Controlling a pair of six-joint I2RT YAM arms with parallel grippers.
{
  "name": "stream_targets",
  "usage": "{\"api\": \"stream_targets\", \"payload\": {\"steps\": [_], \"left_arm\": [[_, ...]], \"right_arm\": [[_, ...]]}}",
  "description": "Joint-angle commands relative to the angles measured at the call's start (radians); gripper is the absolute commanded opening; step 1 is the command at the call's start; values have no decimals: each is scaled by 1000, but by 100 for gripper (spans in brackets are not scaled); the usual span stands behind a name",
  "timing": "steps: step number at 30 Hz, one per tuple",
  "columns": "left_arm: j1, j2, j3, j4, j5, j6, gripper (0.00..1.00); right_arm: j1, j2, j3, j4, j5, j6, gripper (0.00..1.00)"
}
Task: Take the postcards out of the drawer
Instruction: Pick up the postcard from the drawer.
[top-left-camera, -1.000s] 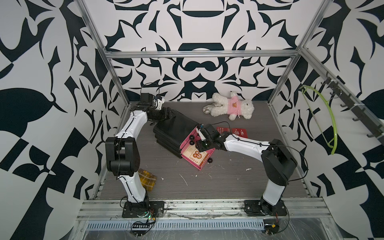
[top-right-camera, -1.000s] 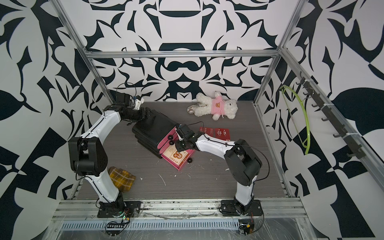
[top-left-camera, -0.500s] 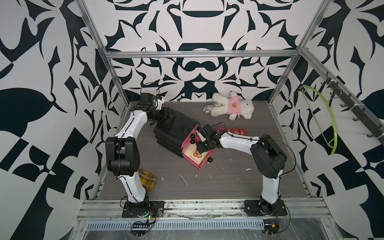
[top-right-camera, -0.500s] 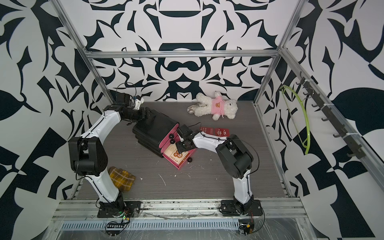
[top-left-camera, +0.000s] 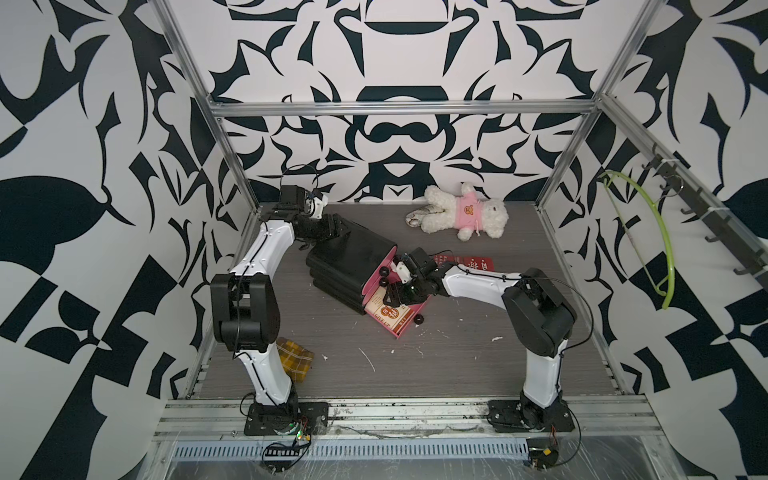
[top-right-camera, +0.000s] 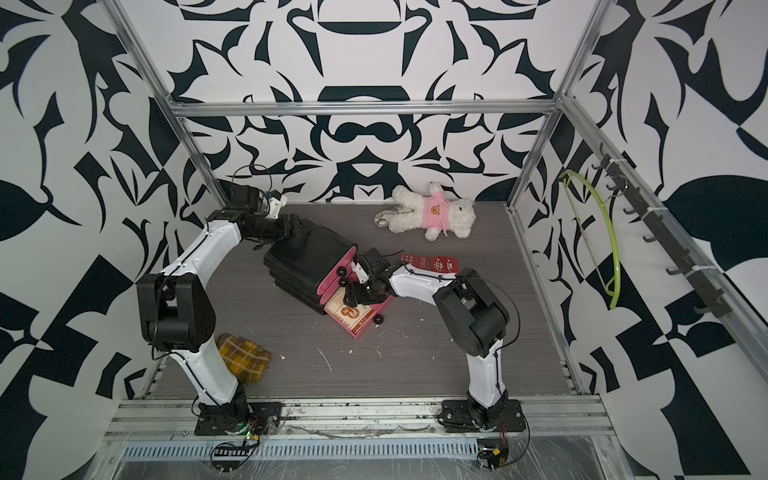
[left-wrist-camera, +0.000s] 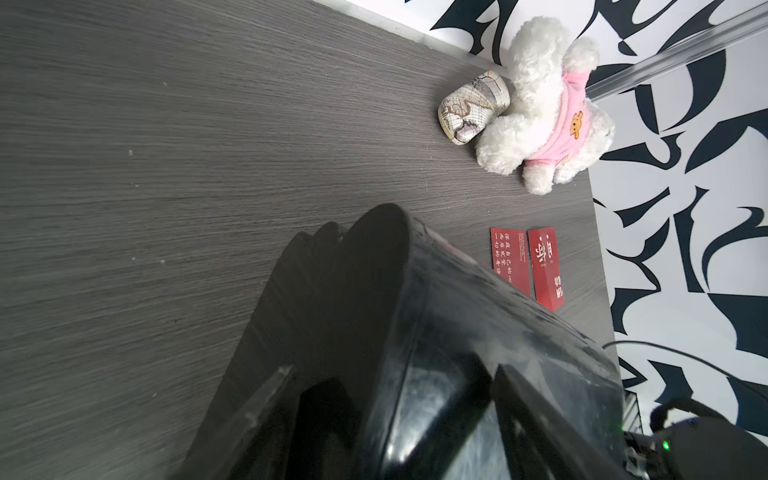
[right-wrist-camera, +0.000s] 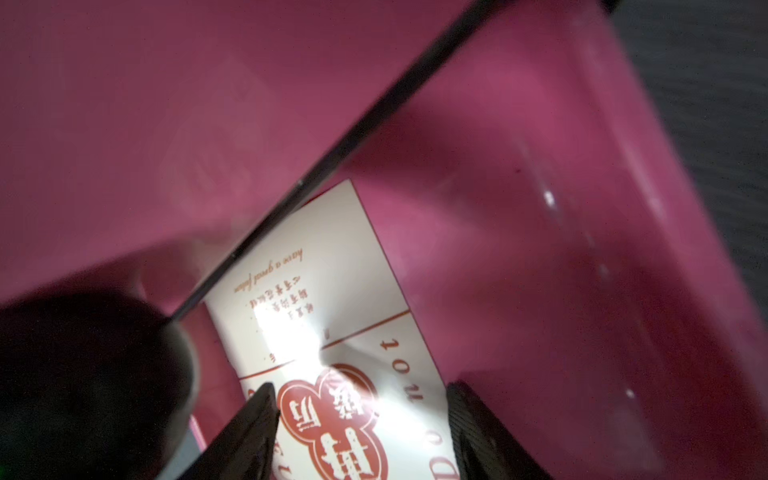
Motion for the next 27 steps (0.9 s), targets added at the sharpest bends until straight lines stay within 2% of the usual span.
{"api": "stream_targets", "payload": {"steps": [1, 15, 24, 25, 26, 27], "left_arm": [[-22, 57, -28, -142, -30, 18, 77], [-22, 56, -28, -145, -27, 18, 77], [-23, 55, -29, -146, -27, 18, 77], [-22, 56, -27, -145, -26, 17, 77], [-23, 57, -28, -145, -26, 17, 77], [-22, 57, -27, -145, -27, 17, 77]], "right_arm": [[40, 46, -14, 135, -179, -13, 67], [40, 63, -59, 281, -315, 78, 64], [40, 61, -65, 289, -341, 92, 62], [42, 56, -67, 287, -340, 92, 65], [43, 50, -72, 282, -337, 89, 74], [46, 44, -73, 269, -329, 83, 76]]}}
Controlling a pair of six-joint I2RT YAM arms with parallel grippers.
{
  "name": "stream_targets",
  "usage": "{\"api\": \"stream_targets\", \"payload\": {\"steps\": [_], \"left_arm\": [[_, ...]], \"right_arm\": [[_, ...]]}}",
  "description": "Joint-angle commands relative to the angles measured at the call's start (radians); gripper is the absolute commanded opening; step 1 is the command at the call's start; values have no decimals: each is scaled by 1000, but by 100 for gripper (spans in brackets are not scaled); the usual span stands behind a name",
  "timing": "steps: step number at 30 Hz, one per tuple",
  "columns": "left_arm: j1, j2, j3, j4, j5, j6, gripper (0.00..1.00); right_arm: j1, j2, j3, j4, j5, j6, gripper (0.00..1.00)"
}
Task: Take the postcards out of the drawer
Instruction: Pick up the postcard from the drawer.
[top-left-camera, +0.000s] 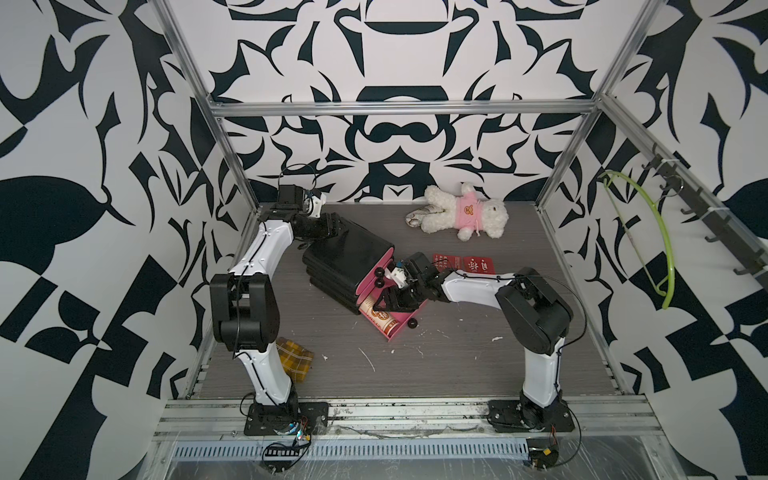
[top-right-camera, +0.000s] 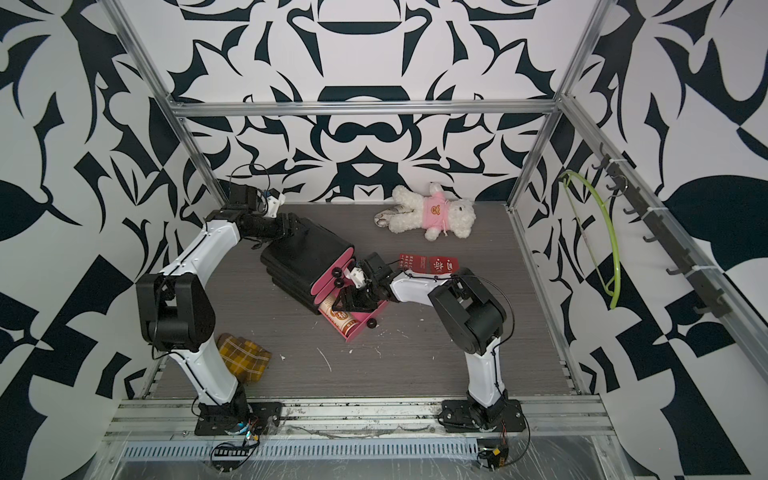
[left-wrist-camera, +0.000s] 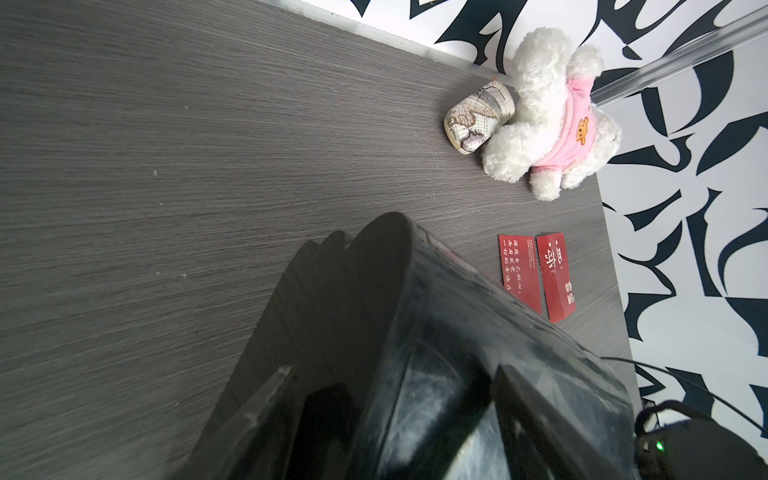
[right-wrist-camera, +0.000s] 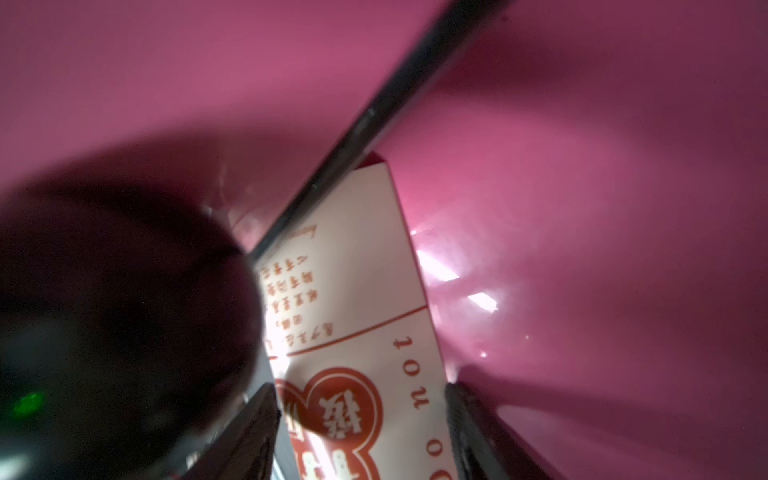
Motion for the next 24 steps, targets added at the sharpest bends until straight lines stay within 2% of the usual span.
{"api": "stream_targets", "payload": {"steps": [1, 5, 10, 14, 24], "left_arm": [[-30, 56, -30, -163, -14, -4, 77], [-30, 59, -28, -163, -11, -4, 77], [-30, 59, -29, -163, -12, -6, 77], [-30, 62, -28, -163, -10, -6, 77], [-31, 62, -27, -164, -7, -5, 77]], "right_arm": [[51, 16, -1, 68, -24, -51, 76], [62, 4, 0, 29, 23, -72, 78], [79, 11, 26, -34, 91, -105, 76], [92, 24, 50, -68, 118, -120, 67], [95, 36, 60, -48, 63, -87, 47]]}}
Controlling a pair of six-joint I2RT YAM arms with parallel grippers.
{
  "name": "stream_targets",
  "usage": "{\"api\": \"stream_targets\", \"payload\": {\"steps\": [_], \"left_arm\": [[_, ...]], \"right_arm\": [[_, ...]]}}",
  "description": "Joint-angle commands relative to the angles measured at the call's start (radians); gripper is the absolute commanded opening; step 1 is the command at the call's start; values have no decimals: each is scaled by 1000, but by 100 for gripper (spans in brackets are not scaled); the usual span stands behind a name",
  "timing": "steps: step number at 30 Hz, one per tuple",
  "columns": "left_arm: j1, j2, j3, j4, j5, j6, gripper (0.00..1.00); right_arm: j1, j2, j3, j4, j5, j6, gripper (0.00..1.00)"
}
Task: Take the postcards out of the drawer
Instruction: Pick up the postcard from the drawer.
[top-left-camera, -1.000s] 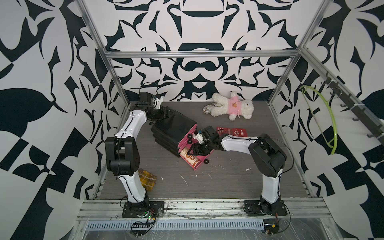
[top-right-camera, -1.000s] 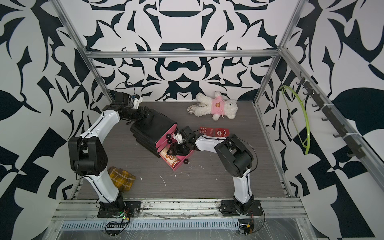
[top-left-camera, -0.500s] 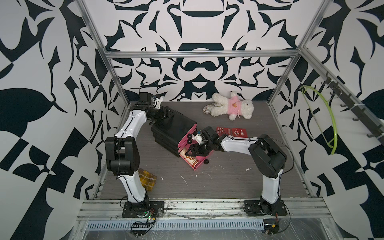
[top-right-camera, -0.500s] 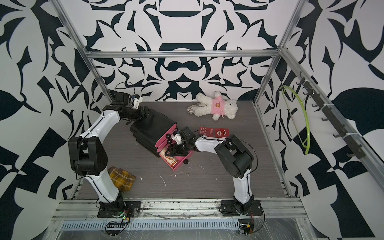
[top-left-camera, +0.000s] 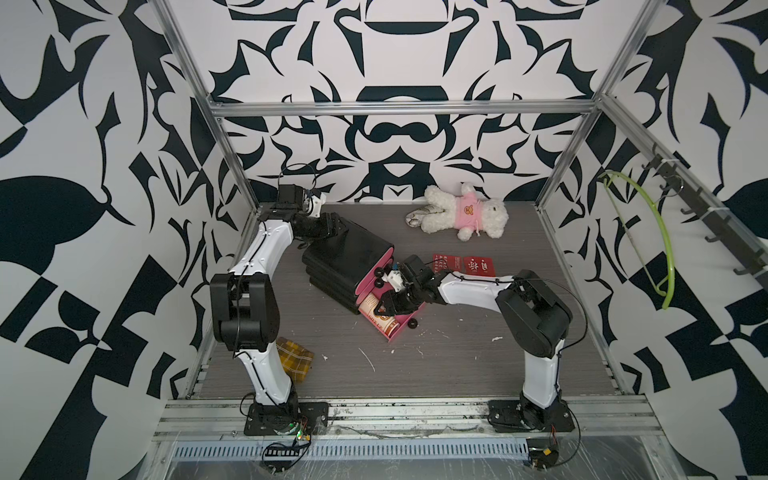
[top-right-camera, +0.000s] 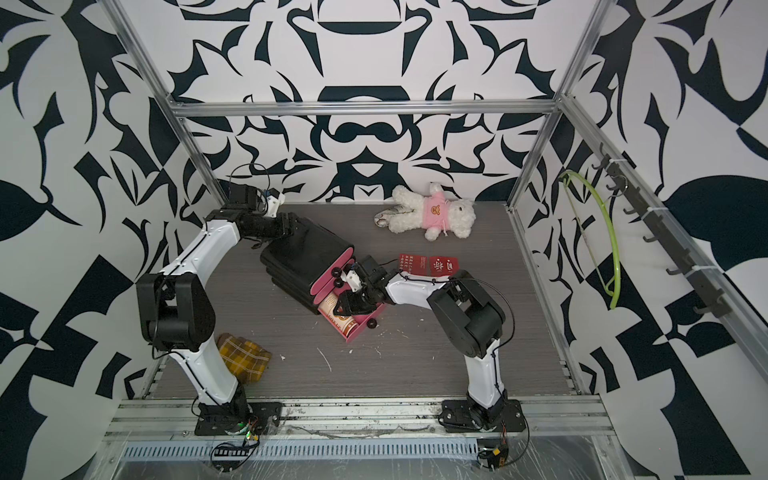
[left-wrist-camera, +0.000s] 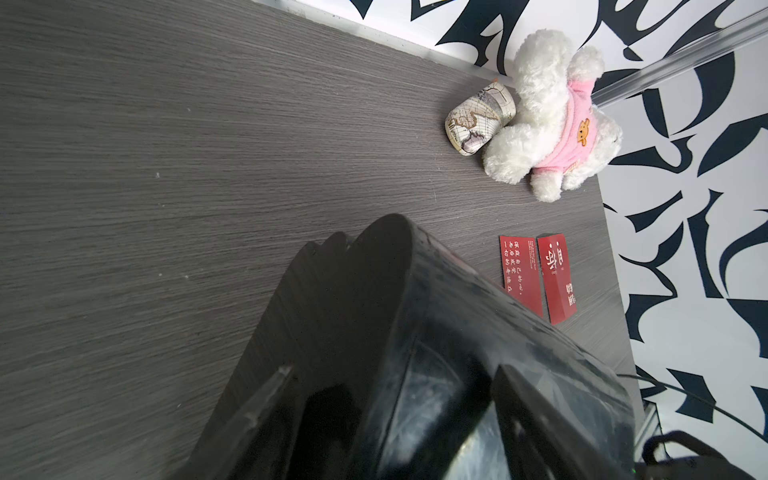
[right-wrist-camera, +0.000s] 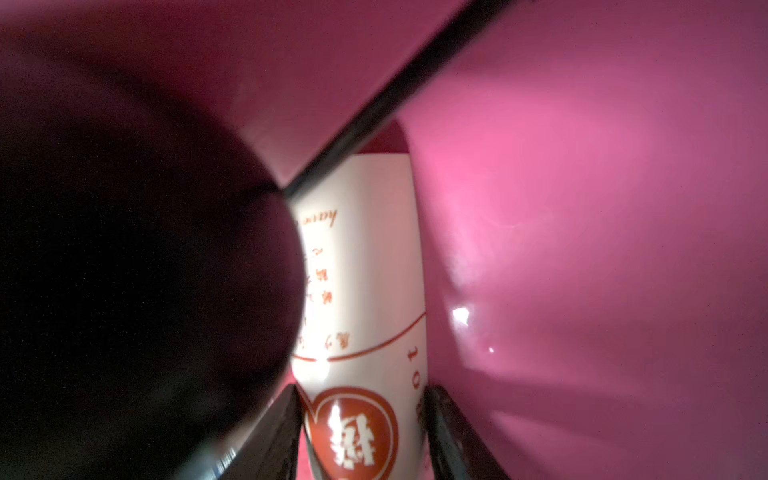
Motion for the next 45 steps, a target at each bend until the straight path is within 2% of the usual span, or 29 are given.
{"api": "stream_targets", "payload": {"steps": [1, 18, 30, 45], "left_arm": [[-31, 57, -30, -162, -6, -6, 77], [-30, 51, -31, -165, -10, -3, 77], [-31, 47, -31, -167, -15, -1, 77], [-32, 39, -33, -165, -6, -6, 78]], "right_arm": [[49, 42, 41, 26, -56, -15, 45], [-53, -45, 58, -61, -110, 137, 43], [-101, -108, 23, -126, -148, 144, 41], [-127, -267, -61, -277, -82, 80, 40]]}}
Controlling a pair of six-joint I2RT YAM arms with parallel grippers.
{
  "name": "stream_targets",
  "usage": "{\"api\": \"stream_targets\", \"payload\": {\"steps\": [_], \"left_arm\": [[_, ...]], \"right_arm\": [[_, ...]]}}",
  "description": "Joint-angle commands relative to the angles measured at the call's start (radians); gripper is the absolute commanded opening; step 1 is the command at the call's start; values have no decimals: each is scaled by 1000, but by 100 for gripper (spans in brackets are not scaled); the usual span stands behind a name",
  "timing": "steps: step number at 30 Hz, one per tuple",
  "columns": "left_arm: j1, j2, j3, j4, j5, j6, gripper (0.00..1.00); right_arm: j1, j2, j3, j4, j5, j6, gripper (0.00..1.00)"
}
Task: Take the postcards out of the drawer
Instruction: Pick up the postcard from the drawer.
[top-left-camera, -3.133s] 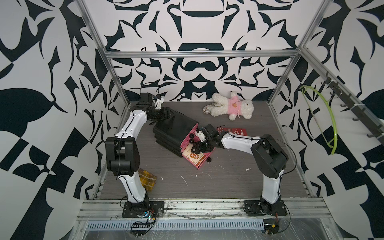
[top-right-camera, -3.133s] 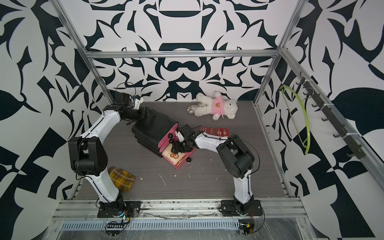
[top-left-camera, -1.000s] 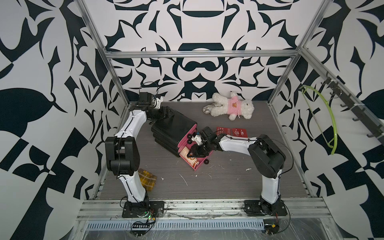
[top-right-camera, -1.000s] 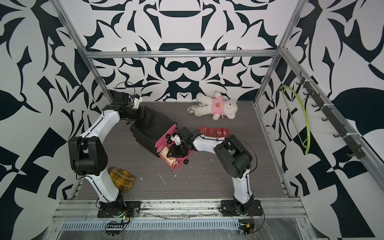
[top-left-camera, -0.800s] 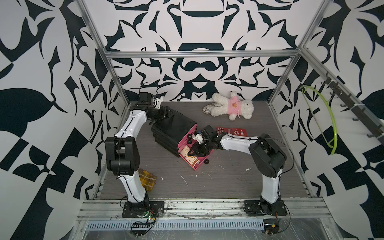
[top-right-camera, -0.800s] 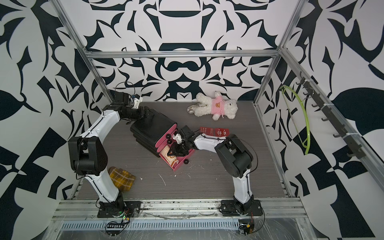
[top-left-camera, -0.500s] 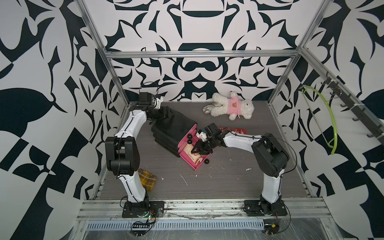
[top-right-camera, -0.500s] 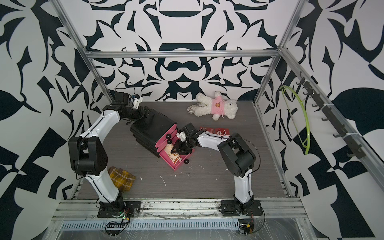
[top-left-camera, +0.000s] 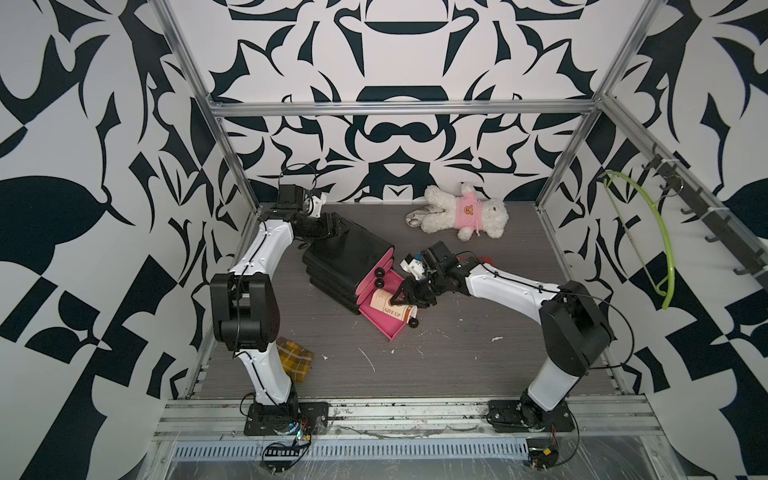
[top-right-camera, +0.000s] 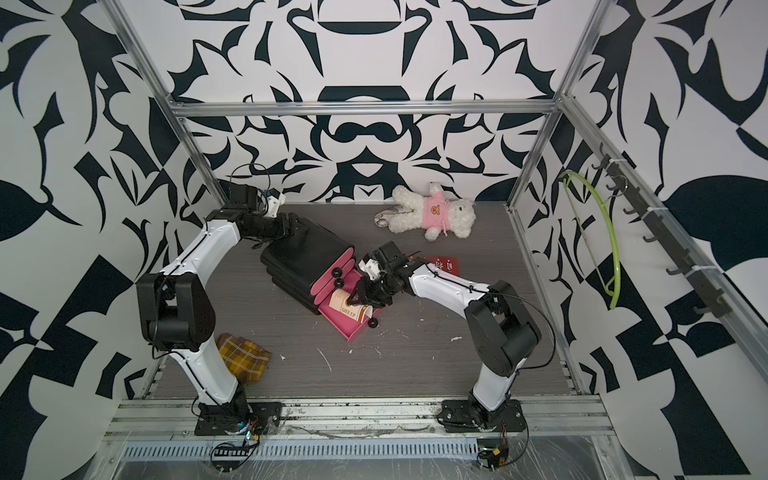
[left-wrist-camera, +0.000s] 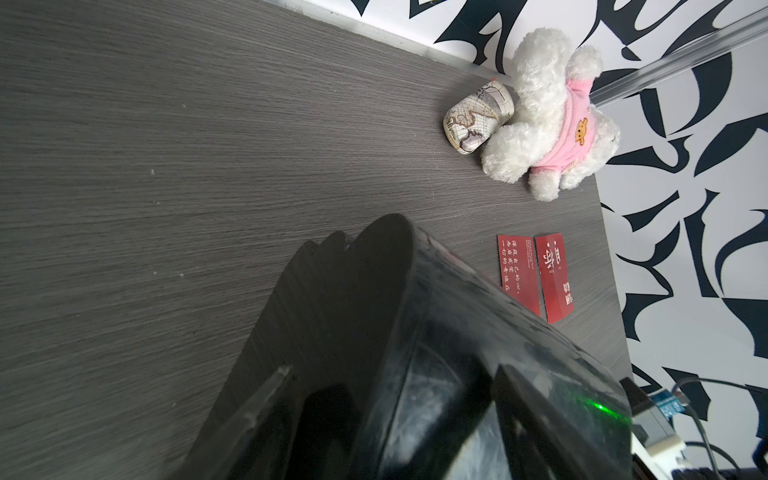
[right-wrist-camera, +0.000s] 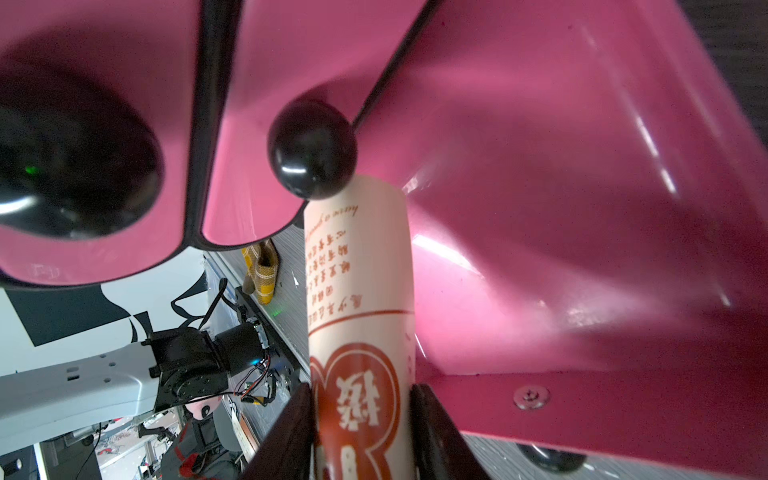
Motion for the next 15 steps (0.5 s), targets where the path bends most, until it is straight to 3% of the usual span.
{"api": "stream_targets", "payload": {"steps": [1, 15], "left_arm": [[-31, 38, -34, -160, -10, -3, 77], [-31, -7, -27, -160, -8, -7, 78]], "right_arm": [[-5, -43, -37, -56, 19, -32, 40], [-38, -294, -130, -195, 160, -69, 39]]}}
